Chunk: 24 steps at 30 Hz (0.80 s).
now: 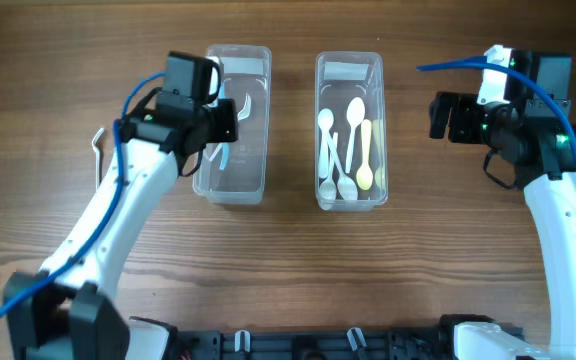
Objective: Pack container
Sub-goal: 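Place the light-blue fork into the left container and release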
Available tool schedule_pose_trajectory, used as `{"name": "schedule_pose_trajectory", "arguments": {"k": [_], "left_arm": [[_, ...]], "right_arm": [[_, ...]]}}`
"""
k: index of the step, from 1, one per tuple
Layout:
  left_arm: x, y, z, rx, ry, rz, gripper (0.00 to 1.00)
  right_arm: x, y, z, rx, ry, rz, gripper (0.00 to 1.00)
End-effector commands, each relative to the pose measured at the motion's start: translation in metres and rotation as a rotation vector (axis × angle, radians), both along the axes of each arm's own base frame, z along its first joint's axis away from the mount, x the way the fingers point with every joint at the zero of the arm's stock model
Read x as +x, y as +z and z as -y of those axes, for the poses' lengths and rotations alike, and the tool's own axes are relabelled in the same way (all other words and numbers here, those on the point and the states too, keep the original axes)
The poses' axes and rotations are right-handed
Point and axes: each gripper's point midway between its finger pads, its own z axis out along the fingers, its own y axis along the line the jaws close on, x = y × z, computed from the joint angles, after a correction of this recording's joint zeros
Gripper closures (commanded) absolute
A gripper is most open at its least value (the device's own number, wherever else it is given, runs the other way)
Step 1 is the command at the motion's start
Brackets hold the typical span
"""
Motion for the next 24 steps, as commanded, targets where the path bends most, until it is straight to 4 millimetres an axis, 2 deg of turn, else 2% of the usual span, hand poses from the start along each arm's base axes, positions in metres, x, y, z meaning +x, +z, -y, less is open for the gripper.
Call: {"name": "schedule_pose_trajectory", "arguments": {"k": [1, 2, 3, 4, 5, 8, 13, 16, 18, 21, 24], "left_arm": [[0.007, -0.010, 0.000, 0.001, 0.032, -0.017, 0.55], [0.008, -0.010, 0.000, 0.002, 0.031, -0.014, 0.41], [0.008, -0.009, 0.000, 0.005, 0.026, -0.011, 0.39], [0.008, -0.008, 0.000, 0.004, 0.026, -0.009, 0.30], [0.008, -0.008, 0.000, 0.004, 0.027, -0.009, 0.00], [0.008, -0.008, -0.001, 0.004, 0.029, -0.007, 0.00], [0.012, 0.006, -0.023, -0.028, 0.129, 0.020, 0.01], [0.007, 0.018, -0.066, -0.115, 0.420, 0.004, 0.10], [-0.008, 0.016, -0.097, -0.192, 0.650, -0.056, 0.14], [-0.037, 0.002, -0.134, -0.243, 0.917, -0.175, 0.06], [-0.062, -0.008, -0.157, -0.248, 1.079, -0.263, 0.03]], "right_arm": [[0.004, 0.003, 0.003, -0.018, -0.001, 0.009, 0.00], [0.004, 0.003, 0.003, -0.018, -0.001, 0.009, 0.00], [0.004, 0.003, 0.003, -0.019, 0.000, 0.009, 0.00], [0.004, 0.003, 0.003, -0.018, -0.001, 0.009, 0.00], [0.004, 0.003, 0.003, -0.018, -0.001, 0.009, 0.00], [0.004, 0.003, 0.003, -0.018, -0.001, 0.009, 0.00], [0.004, 0.003, 0.003, -0.018, -0.001, 0.009, 0.00], [0.004, 0.003, 0.003, -0.018, -0.001, 0.009, 0.00], [0.004, 0.003, 0.003, -0.018, -0.001, 0.009, 0.00], [0.004, 0.003, 0.003, -0.018, -0.001, 0.009, 0.00], [0.004, 0.003, 0.003, -0.018, -0.001, 0.009, 0.00]]}}
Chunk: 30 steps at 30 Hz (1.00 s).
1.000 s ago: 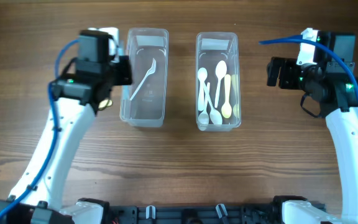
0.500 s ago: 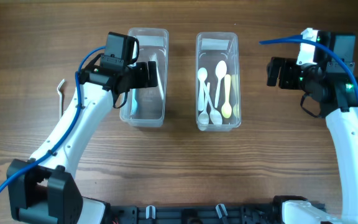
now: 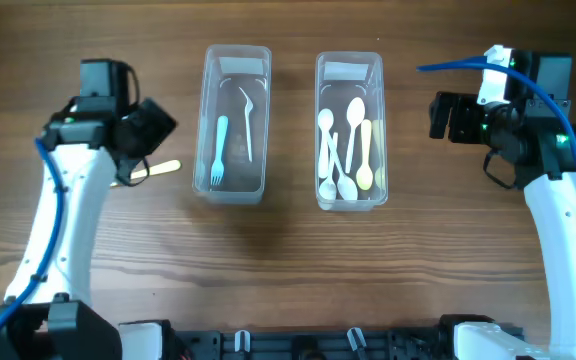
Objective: Pack container
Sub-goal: 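Place the light-blue fork into the left container and release, then move the left gripper back and grasp the yellow fork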
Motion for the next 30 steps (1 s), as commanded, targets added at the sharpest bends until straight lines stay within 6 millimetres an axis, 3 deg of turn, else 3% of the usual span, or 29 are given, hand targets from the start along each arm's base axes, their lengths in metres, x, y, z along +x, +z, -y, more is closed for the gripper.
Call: {"name": "schedule_pose_trajectory", "arguments": {"k": [1, 7, 17, 26, 30], "left_arm": [[-0.024, -0.004, -0.026, -0.070, 0.305, -0.059, 0.04], [-0.048, -0.043, -0.045, -0.074, 0.533, -0.120, 0.01], [-0.059, -0.082, -0.073, -0.039, 0.704, -0.120, 0.17], [-0.032, -0.137, -0.077, -0.061, 0.704, -0.141, 0.23], [-0.019, -0.150, -0.075, -0.088, 0.694, -0.122, 0.26]], "right_arm": [[0.004, 0.003, 0.003, -0.018, -0.001, 0.010, 0.00], [0.004, 0.003, 0.003, -0.018, -0.001, 0.010, 0.00], [0.004, 0.003, 0.003, -0.018, -0.001, 0.010, 0.00], [0.004, 0.003, 0.003, -0.018, -0.001, 0.009, 0.00], [0.004, 0.003, 0.003, -0.019, 0.000, 0.009, 0.00]]}}
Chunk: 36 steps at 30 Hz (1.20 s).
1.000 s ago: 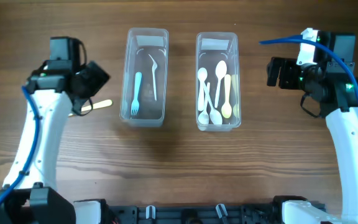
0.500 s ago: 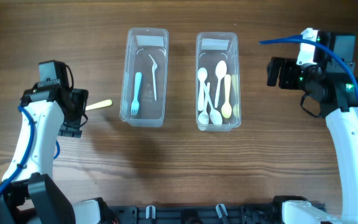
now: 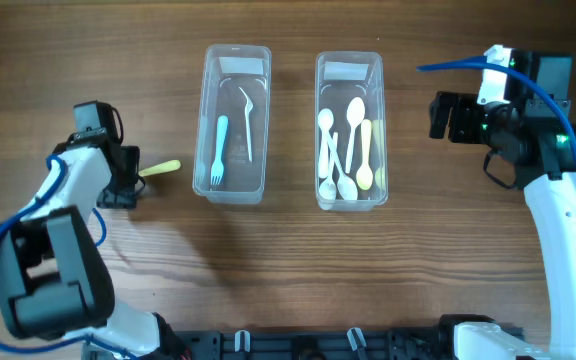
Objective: Pack container
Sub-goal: 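Move the left gripper back and grasp the yellow fork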
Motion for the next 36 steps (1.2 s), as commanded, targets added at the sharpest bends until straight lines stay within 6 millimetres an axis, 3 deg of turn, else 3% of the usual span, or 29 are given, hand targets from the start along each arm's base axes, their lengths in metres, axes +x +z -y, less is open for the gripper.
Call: {"name": "schedule_pose_trajectory", "arguments": {"k": [1, 7, 11, 20, 29, 36], "left_arm": [[0.003, -0.015, 0.001, -0.023, 0.014, -0.002, 0.26], [0.006, -0.022, -0.001, -0.019, 0.015, -0.003, 0.37], [0.006, -0.022, -0.001, -0.019, 0.015, -0.002, 0.55], [-0.003, -0.020, -0.020, 0.094, 0.038, -0.046, 0.40], [-0.001, -0.025, -0.020, 0.091, 0.038, -0.046, 0.43], [0.007, -0.034, -0.017, 0.078, -0.021, -0.037, 0.53]], "right_arm": [[0.004, 0.003, 0.003, -0.018, -0.001, 0.009, 0.00], [0.004, 0.003, 0.003, -0.018, -0.001, 0.009, 0.00], [0.004, 0.003, 0.003, -0.018, -0.001, 0.009, 0.00], [0.004, 0.003, 0.003, -0.018, -0.001, 0.009, 0.00], [0.004, 0.003, 0.003, -0.018, -0.001, 0.009, 0.00], [0.004, 0.003, 0.003, -0.018, -0.001, 0.009, 0.00]]}}
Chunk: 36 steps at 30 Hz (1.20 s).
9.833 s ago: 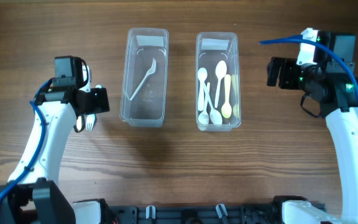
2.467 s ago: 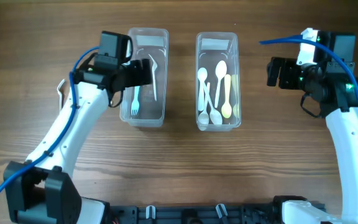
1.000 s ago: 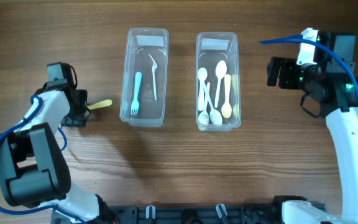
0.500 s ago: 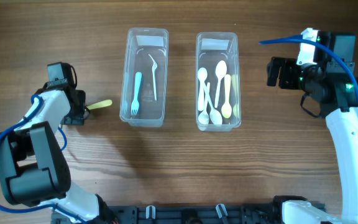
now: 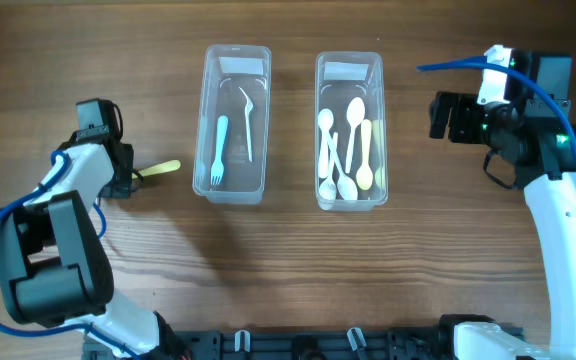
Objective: Pack container
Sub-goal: 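Move the left gripper back and grasp the yellow fork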
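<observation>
Two clear containers stand side by side at the back. The left container (image 5: pixel 204 120) holds a blue fork (image 5: pixel 218 150) and a clear fork (image 5: pixel 247 122). Several white and yellow spoons lie in the right container (image 5: pixel 382 130). A yellow utensil (image 5: pixel 160 168) lies on the table left of the containers. Only its handle shows, because my left gripper (image 5: pixel 126 180) is down over its left end and looks shut on it. My right gripper (image 5: pixel 446 116) hangs open and empty, right of the spoon container.
The wooden table (image 5: pixel 288 270) carries nothing else besides the arms. My left arm (image 5: pixel 68 200) folds back along the left edge, and the right arm (image 5: pixel 568 230) runs down the right edge.
My left gripper stays low over the yellow utensil's left end and now shows a narrower outline. The wrist shifted slightly up. The utensil, the containers and the right arm have not moved.
My left gripper was over the left container first. Then the blue fork lay in that container and the gripper was out over the yellow utensil on the table. Then it was down at the utensil's left end, where it remains.
</observation>
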Available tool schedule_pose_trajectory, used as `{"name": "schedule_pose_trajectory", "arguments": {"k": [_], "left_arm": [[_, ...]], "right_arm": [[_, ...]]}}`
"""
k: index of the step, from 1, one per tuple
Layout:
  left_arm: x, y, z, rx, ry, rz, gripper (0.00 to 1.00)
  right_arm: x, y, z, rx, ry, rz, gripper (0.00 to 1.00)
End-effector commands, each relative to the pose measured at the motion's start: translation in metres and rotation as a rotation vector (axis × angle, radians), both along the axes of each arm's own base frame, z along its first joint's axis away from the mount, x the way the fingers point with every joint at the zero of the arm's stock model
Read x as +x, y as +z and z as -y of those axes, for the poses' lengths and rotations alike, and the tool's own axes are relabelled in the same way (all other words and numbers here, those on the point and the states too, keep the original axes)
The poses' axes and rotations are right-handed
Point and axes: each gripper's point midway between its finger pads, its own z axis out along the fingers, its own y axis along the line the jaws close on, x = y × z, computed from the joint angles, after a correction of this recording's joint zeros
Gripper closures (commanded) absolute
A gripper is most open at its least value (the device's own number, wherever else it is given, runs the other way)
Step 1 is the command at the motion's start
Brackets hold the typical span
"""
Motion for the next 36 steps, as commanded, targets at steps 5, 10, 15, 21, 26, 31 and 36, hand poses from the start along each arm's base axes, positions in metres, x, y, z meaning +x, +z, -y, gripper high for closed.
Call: {"name": "schedule_pose_trajectory", "arguments": {"k": [5, 10, 15, 21, 26, 31, 36], "left_arm": [[-0.004, -0.024, 0.012, -0.069, -0.077, -0.046, 0.56], [0.001, -0.025, 0.020, -0.111, -0.097, -0.024, 0.65], [0.002, -0.024, 0.020, -0.115, -0.098, -0.021, 0.76], [0.005, -0.019, 0.020, -0.114, -0.100, -0.004, 0.78], [0.023, 0.017, 0.016, -0.070, -0.152, 0.089, 0.77], [0.030, 0.048, 0.016, -0.053, -0.160, 0.171, 0.77], [0.031, 0.069, 0.015, -0.037, -0.160, 0.216, 0.77]], "right_arm": [[0.004, 0.003, 0.003, -0.018, -0.001, 0.008, 0.00], [0.004, 0.003, 0.003, -0.018, -0.001, 0.008, 0.00], [0.004, 0.003, 0.003, -0.018, -0.001, 0.008, 0.00], [0.004, 0.003, 0.003, -0.018, -0.001, 0.008, 0.00], [0.004, 0.003, 0.003, -0.018, -0.001, 0.008, 0.00], [0.004, 0.003, 0.003, -0.018, -0.001, 0.008, 0.00], [0.004, 0.003, 0.003, -0.019, 0.000, 0.008, 0.00]]}}
